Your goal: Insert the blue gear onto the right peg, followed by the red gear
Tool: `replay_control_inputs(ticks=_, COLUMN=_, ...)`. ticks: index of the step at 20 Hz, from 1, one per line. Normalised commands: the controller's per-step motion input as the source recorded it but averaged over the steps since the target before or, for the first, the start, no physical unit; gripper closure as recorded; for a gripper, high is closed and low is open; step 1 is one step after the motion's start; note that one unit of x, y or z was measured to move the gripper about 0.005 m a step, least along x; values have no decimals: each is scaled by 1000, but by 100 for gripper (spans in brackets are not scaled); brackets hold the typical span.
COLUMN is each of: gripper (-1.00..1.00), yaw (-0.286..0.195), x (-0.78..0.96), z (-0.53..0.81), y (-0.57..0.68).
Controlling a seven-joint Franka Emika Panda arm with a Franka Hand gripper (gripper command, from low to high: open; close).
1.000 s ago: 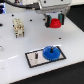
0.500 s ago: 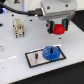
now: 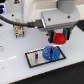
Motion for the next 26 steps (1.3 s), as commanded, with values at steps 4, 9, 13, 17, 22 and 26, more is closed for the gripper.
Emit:
replay_control_inputs(ticks=4, gripper=100, yaw=0, x=313, z=-8, y=-199)
replay_control_inputs(ticks=9, gripper=100, yaw=0, x=84, z=-95, y=-172)
replay_control_inputs(ticks=13, gripper=100, yaw=0, x=85, z=-123, y=-168)
replay_control_inputs(ticks=17, gripper=100, yaw=0, x=146, z=-126, y=-152)
replay_control_inputs(ticks=22, gripper=100, yaw=0, x=55, z=37, y=-6)
replay_control_inputs(ticks=26, gripper=100, yaw=0, x=27, z=240, y=11)
